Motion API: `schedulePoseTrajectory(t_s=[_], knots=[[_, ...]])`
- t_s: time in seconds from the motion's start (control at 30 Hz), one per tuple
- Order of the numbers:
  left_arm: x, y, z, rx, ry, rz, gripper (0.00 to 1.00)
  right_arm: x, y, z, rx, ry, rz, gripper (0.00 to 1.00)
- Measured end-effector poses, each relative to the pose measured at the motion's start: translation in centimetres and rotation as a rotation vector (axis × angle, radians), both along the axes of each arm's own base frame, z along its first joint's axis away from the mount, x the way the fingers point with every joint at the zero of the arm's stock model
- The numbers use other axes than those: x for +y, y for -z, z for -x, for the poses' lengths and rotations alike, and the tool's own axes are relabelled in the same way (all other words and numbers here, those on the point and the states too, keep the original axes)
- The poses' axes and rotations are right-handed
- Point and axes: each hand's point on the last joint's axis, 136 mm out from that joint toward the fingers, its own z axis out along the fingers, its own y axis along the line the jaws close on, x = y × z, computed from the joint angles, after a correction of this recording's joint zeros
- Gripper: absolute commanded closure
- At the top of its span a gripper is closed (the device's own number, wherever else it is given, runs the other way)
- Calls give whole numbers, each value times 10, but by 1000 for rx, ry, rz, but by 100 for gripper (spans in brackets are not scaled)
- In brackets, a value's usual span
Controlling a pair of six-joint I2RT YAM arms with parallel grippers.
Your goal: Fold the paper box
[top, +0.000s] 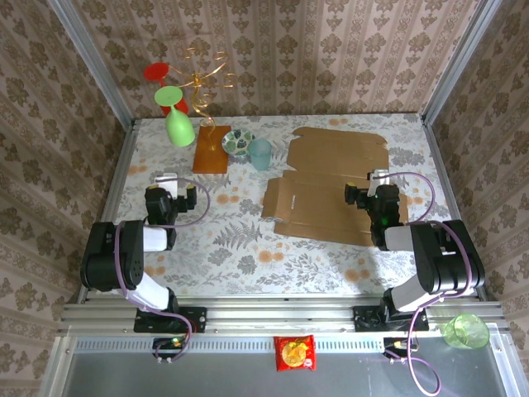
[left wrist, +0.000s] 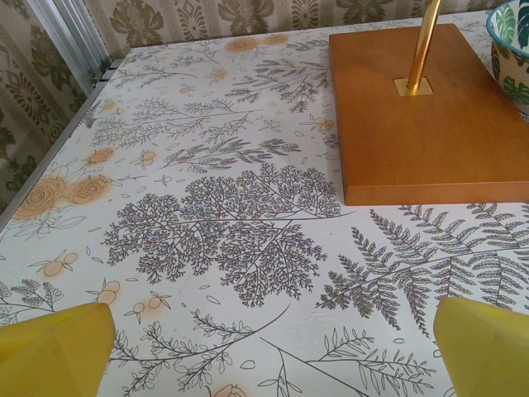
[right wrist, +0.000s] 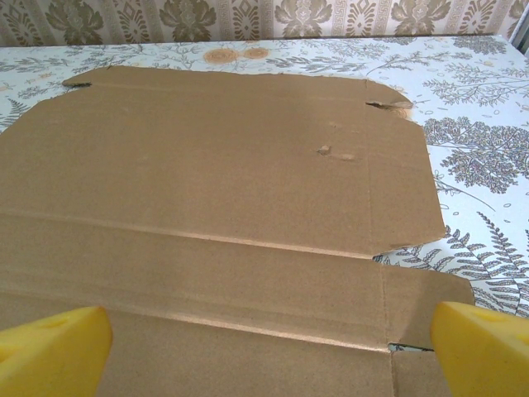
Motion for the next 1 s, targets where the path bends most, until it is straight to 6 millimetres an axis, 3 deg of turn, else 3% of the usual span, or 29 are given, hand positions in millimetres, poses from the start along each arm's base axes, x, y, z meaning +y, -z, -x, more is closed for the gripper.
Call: schedulePoseTrajectory(t_s=[0.8, 0.9, 1.0], knots=[[-2, -2, 1, -12, 4, -10, 0, -1, -2, 1, 0, 8, 4, 0], [-14, -9, 12, -32, 4, -62, 0, -5, -26, 11, -21, 65, 28, 0], [-37, -45, 24, -116, 23, -113, 0, -5, -95, 20, -156, 115, 41, 0]])
